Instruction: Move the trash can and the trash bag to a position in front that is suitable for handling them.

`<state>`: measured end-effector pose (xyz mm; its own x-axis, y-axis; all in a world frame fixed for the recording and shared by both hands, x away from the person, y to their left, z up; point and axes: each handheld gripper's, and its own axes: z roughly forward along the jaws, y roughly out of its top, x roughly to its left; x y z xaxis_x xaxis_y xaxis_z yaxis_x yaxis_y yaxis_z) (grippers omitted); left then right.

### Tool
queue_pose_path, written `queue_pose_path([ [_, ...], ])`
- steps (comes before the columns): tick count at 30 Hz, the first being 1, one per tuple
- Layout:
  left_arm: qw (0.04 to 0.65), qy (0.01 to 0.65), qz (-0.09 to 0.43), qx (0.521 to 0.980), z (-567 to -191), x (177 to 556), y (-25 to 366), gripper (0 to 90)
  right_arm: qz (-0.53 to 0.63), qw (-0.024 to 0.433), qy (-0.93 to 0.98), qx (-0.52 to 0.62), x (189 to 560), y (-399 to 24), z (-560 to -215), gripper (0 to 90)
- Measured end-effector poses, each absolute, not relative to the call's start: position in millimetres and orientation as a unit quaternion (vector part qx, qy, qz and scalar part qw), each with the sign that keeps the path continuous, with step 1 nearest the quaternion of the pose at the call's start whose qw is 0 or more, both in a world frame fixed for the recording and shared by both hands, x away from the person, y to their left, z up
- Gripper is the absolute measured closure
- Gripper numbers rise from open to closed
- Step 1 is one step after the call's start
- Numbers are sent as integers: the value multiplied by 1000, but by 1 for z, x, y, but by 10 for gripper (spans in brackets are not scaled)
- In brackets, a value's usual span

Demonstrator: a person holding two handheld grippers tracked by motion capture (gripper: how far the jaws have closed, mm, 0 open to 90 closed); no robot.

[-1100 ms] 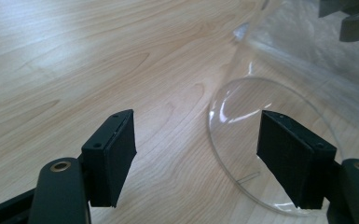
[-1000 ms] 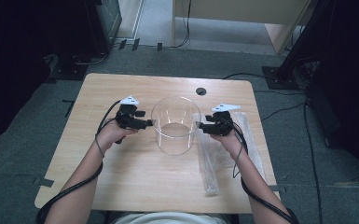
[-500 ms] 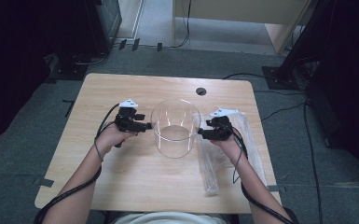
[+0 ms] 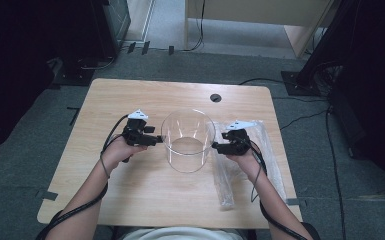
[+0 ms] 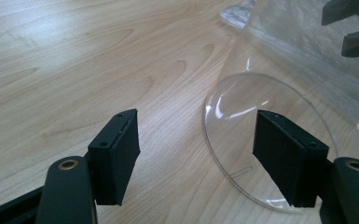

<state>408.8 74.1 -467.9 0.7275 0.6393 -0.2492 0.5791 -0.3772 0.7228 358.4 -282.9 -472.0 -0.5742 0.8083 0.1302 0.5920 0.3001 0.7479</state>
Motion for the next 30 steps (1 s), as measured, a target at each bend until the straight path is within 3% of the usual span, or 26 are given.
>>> queue_pose_path([
  [12,411,363,15,836,-469,403,69,314,387,134,797,444,355,-288,-474,368],
  [23,415,350,38,839,-471,404,72,259,363,127,814,436,359,-285,-486,369],
  [30,419,349,37,838,-471,405,73,270,353,119,817,441,361,-284,-493,353],
])
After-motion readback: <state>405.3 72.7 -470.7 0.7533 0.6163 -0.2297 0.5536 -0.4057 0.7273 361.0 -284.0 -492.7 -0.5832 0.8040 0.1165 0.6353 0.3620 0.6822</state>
